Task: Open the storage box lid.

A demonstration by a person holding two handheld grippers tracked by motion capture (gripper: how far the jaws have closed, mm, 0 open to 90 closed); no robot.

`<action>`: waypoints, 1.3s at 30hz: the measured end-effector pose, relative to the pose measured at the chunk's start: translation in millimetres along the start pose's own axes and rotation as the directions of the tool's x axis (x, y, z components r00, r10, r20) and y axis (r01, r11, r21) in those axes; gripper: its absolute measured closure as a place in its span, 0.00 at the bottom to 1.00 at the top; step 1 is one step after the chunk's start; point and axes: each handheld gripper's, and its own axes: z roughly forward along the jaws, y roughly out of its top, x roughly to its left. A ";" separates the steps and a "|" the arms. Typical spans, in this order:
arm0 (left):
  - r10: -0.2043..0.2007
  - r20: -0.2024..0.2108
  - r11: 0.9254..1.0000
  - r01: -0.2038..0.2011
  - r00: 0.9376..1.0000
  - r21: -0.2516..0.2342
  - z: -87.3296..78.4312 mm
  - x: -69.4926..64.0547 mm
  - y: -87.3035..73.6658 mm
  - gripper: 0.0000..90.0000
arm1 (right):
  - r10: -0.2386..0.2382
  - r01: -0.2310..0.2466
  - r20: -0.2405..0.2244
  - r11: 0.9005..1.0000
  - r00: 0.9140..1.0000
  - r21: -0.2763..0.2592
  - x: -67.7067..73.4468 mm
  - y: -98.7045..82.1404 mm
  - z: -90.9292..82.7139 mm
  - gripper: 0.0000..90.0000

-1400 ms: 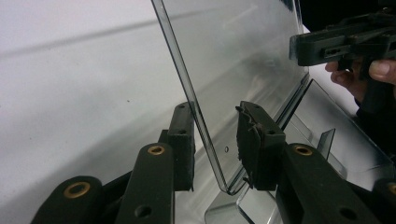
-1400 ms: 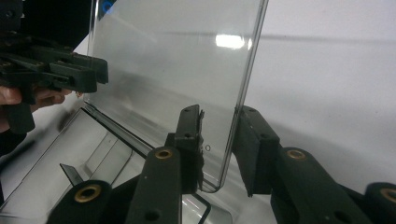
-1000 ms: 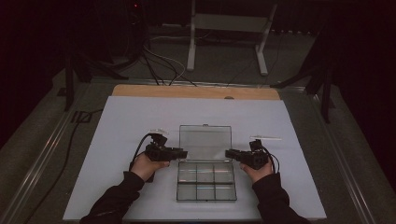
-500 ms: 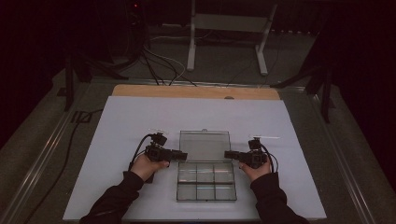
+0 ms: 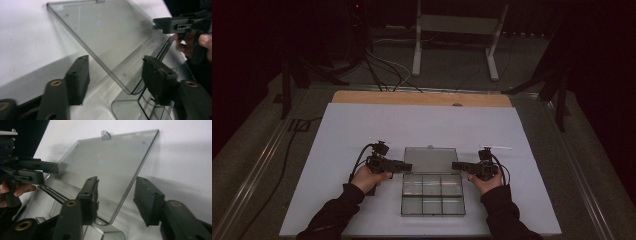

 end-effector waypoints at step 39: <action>0.483 -0.137 0.852 -0.501 0.865 -0.154 -73.5 -49.1 3.8 0.01 | -0.371 0.346 -0.078 0.911 0.926 -0.227 9.7 -25.6 -53.5 0.00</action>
